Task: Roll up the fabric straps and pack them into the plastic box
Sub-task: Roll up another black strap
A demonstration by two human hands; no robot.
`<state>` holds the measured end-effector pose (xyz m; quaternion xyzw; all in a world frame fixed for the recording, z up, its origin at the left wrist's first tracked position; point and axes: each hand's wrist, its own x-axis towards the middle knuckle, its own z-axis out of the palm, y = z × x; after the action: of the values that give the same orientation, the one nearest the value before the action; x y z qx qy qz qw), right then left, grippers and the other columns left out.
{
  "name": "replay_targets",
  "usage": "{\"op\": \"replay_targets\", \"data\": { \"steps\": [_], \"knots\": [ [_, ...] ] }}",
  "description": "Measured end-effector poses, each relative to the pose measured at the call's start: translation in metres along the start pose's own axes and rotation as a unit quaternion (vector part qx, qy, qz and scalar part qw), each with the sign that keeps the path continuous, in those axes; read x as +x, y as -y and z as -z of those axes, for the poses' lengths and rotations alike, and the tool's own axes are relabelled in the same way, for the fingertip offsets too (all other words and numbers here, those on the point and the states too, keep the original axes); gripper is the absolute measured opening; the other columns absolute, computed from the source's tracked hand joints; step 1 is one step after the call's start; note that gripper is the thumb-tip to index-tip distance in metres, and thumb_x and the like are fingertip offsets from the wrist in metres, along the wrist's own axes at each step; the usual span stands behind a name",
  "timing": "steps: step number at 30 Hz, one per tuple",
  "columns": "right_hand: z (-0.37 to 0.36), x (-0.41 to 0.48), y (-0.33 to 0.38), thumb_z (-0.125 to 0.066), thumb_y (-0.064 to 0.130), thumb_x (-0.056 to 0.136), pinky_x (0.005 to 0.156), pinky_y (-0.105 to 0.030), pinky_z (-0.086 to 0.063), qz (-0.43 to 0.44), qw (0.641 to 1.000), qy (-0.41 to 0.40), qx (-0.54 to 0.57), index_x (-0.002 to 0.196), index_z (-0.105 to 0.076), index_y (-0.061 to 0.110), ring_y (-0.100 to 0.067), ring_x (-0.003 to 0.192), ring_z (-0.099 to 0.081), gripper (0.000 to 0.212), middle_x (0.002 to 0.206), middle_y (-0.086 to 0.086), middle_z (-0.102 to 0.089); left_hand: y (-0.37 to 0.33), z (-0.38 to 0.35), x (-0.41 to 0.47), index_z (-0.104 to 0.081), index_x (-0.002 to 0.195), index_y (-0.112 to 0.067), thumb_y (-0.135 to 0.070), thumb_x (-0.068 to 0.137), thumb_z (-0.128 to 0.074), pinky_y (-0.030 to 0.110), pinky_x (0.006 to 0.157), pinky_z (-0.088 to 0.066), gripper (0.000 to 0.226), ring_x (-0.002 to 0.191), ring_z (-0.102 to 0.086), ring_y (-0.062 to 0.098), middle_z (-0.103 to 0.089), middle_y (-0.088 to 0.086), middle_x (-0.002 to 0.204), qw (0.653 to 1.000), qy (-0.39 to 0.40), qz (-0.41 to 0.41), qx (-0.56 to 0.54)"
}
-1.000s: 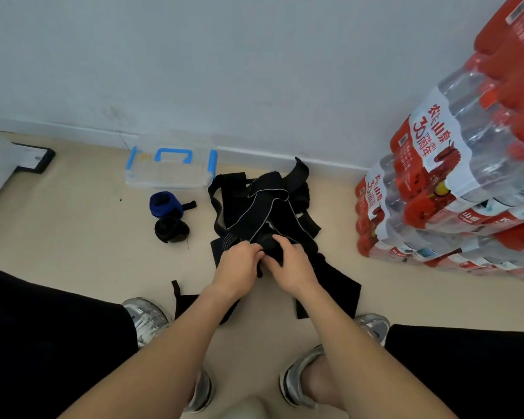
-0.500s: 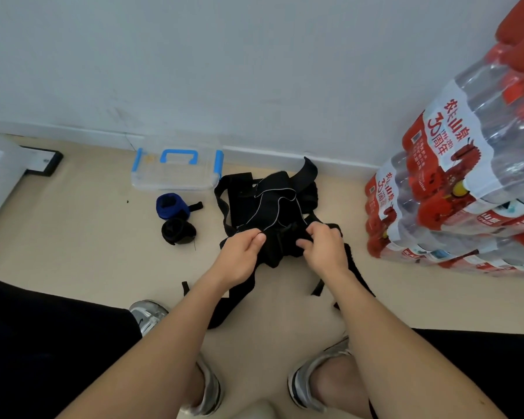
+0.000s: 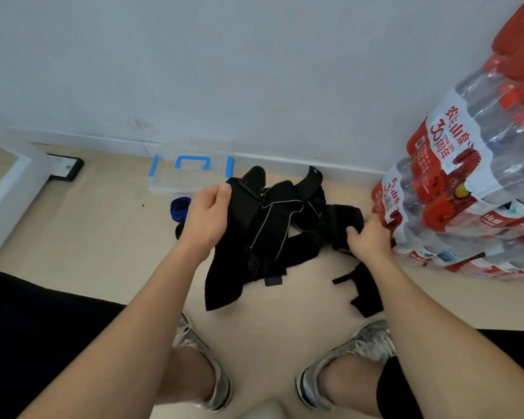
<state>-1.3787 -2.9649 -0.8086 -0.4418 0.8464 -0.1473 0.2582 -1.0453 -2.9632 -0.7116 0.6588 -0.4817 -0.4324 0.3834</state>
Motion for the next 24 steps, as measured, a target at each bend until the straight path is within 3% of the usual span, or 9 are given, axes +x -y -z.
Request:
{"op": "replay_targets", "data": {
  "steps": [3, 5, 7, 9, 11, 13, 16, 19, 24],
  "knots": [
    [-0.005, -0.020, 0.030, -0.079, 0.010, 0.090, 0.105, -0.035, -0.049, 0.082, 0.993, 0.036, 0.076, 0.153, -0.047, 0.012, -0.035, 0.130, -0.059, 0.071, 0.145, -0.016, -0.055, 0.010, -0.006, -0.006, -0.064, 0.091, -0.005, -0.042, 0.114, -0.046, 0.036, 0.070, -0.046, 0.047, 0.071, -0.055, 0.009, -0.057, -0.001, 0.074, 0.998, 0.036, 0.025, 0.034],
    [-0.011, -0.039, 0.047, -0.086, 0.010, 0.083, 0.110, -0.040, -0.053, 0.104, 0.971, 0.181, 0.114, 0.154, -0.049, 0.020, -0.029, 0.127, -0.062, 0.081, 0.147, -0.013, -0.055, 0.021, -0.015, -0.012, -0.061, 0.095, -0.007, -0.038, 0.115, -0.046, 0.037, 0.072, -0.045, 0.039, 0.076, -0.055, 0.012, -0.057, -0.001, 0.079, 0.997, 0.036, 0.052, 0.044],
    [-0.017, -0.063, 0.058, -0.094, 0.016, 0.079, 0.107, -0.045, -0.056, 0.071, 0.889, 0.423, 0.161, 0.155, -0.052, 0.026, -0.025, 0.128, -0.066, 0.087, 0.144, -0.010, -0.065, 0.025, -0.025, -0.021, -0.061, 0.114, -0.008, -0.031, 0.115, -0.045, 0.042, 0.086, -0.054, 0.028, 0.097, -0.062, 0.020, -0.065, 0.006, 0.101, 0.994, 0.041, 0.095, 0.030],
    [-0.027, -0.087, 0.066, -0.096, 0.022, 0.076, 0.106, -0.042, -0.053, 0.052, 0.796, 0.575, 0.181, 0.152, -0.053, 0.033, -0.022, 0.132, -0.066, 0.088, 0.140, -0.001, -0.072, 0.025, -0.036, -0.031, -0.059, 0.126, -0.010, -0.020, 0.113, -0.045, 0.053, 0.102, -0.057, 0.022, 0.114, -0.067, 0.030, -0.069, 0.013, 0.119, 0.988, 0.039, 0.146, -0.027],
    [-0.042, -0.112, 0.074, -0.099, 0.028, 0.070, 0.114, -0.044, -0.048, 0.071, 0.796, 0.570, 0.190, 0.148, -0.053, 0.040, -0.019, 0.135, -0.064, 0.091, 0.136, 0.009, -0.074, 0.022, -0.044, -0.042, -0.062, 0.112, -0.009, -0.010, 0.111, -0.048, 0.054, 0.098, -0.060, 0.014, 0.109, -0.071, 0.035, -0.070, 0.018, 0.113, 0.974, 0.024, 0.190, -0.122],
    [-0.056, -0.133, 0.082, -0.099, 0.031, 0.066, 0.117, -0.046, -0.050, 0.113, 0.847, 0.475, 0.209, 0.154, -0.046, 0.036, -0.017, 0.132, -0.065, 0.103, 0.137, 0.007, -0.071, 0.014, -0.048, -0.049, -0.059, 0.106, 0.000, -0.005, 0.108, -0.052, 0.045, 0.088, -0.062, 0.009, 0.103, -0.072, 0.034, -0.070, 0.022, 0.109, 0.948, 0.045, 0.218, -0.226],
    [-0.060, -0.145, 0.083, -0.084, 0.024, 0.071, 0.094, -0.047, -0.063, 0.123, 0.875, 0.424, 0.199, 0.141, -0.048, 0.023, -0.025, 0.102, -0.073, 0.079, 0.122, -0.007, -0.067, 0.006, -0.045, -0.053, -0.058, 0.117, -0.007, -0.004, 0.104, -0.059, 0.038, 0.095, -0.058, 0.014, 0.107, -0.068, 0.031, -0.064, 0.022, 0.116, 0.930, 0.123, 0.197, -0.286],
    [-0.047, -0.145, 0.077, -0.063, 0.013, 0.074, 0.072, -0.040, -0.055, 0.052, 0.812, 0.560, 0.153, 0.129, -0.059, 0.022, -0.021, 0.075, -0.062, 0.056, 0.094, -0.008, -0.059, 0.007, -0.036, -0.052, -0.063, 0.117, -0.012, -0.023, 0.101, -0.065, 0.046, 0.105, -0.050, 0.020, 0.112, -0.060, 0.032, -0.062, 0.015, 0.120, 0.948, 0.165, 0.186, -0.197],
    [-0.027, -0.139, 0.068, -0.054, -0.003, 0.094, 0.098, -0.031, -0.055, 0.083, 0.755, 0.640, 0.114, 0.138, -0.069, 0.028, -0.016, 0.110, -0.069, 0.056, 0.118, -0.006, -0.075, 0.040, -0.030, -0.058, -0.052, 0.131, -0.013, -0.004, 0.098, -0.076, 0.047, 0.089, -0.063, 0.042, 0.113, -0.075, 0.034, -0.070, 0.019, 0.125, 0.942, 0.149, 0.241, -0.182]
  ]
}}
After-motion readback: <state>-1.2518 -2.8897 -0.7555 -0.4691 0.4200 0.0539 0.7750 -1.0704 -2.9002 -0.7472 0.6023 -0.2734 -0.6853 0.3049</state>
